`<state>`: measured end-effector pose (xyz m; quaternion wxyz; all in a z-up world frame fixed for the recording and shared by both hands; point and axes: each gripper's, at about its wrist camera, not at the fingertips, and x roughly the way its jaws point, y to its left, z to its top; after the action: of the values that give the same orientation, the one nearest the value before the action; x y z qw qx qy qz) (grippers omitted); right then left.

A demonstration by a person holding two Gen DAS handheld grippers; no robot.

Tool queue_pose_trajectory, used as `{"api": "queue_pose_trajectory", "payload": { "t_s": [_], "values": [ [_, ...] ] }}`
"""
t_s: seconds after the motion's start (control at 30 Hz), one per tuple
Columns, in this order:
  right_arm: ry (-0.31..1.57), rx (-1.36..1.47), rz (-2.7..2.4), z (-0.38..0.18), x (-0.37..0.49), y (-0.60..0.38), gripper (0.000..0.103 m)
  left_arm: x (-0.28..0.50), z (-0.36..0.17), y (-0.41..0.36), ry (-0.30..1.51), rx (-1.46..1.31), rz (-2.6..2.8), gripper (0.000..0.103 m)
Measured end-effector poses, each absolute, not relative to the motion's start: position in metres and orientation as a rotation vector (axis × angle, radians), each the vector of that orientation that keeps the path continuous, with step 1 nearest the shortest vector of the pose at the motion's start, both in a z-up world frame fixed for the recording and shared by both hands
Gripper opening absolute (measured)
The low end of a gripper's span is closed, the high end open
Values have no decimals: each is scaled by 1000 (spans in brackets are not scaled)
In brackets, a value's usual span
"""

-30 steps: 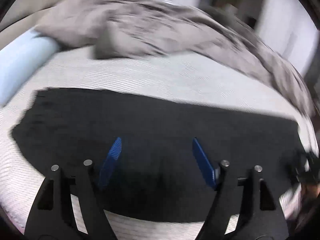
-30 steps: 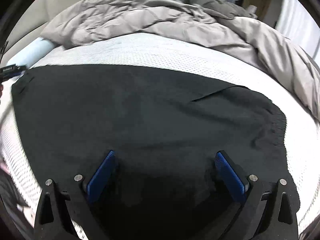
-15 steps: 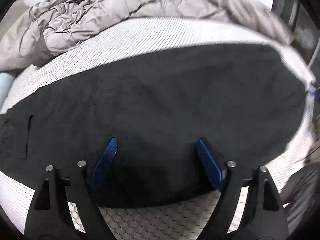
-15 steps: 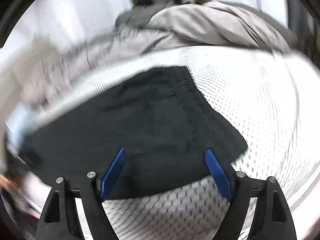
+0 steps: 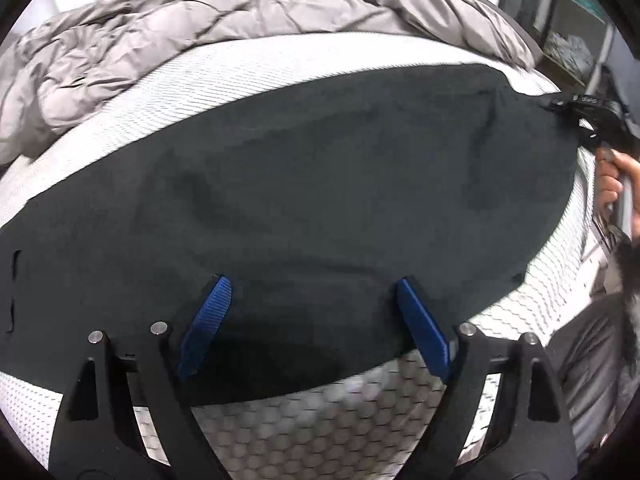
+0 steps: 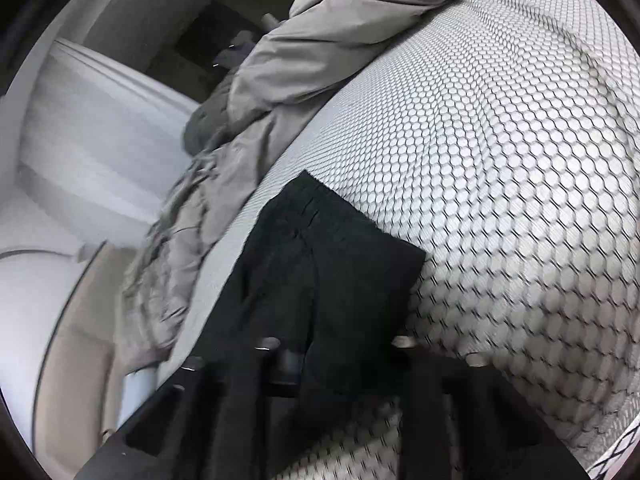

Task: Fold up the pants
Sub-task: 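Grasp the elastic waistband with the left gripper and lift it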

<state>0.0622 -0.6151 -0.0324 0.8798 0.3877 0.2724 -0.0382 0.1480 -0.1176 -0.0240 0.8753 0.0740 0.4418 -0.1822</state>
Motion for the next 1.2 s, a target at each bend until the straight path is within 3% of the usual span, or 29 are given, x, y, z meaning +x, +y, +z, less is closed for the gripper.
{"api": "queue_pose_trajectory", "payload": {
  "t_s": [0.17, 0.3, 0.33, 0.43, 0.47, 0.5, 0.63, 0.77, 0.87, 1.03, 1.2],
  "values": [
    [494, 613, 67, 29, 90, -531, 14, 168, -23, -75, 937, 79, -315, 84],
    [562, 409, 398, 59, 124, -397, 15, 177, -13, -28, 891, -15, -156, 84],
    [621, 344, 518, 59, 133, -358, 18, 180, -12, -18, 888, -46, -143, 84],
    [748, 140, 751, 50, 134, -279, 47, 182, -8, 10, 876, -152, -103, 83],
    [735, 96, 781, 50, 127, -269, 50, 182, -7, 17, 871, -183, -103, 83],
    [719, 77, 783, 50, 119, -268, 52, 181, -6, 19, 868, -197, -109, 83],
    [649, 143, 625, 55, 117, -318, 78, 180, -6, 12, 873, -222, -194, 83],
    [745, 58, 248, 16, 145, -373, 79, 178, -18, -39, 959, -12, -295, 83],
    [954, -67, 227, -39, 167, -368, 79, 167, -17, -52, 943, 126, -295, 83],
    [885, -85, 237, -30, 148, -377, 80, 173, 3, -29, 903, -92, -417, 82],
    [889, -13, 288, -30, 147, -370, 81, 226, -22, -33, 1032, -290, -563, 67]
  ]
}}
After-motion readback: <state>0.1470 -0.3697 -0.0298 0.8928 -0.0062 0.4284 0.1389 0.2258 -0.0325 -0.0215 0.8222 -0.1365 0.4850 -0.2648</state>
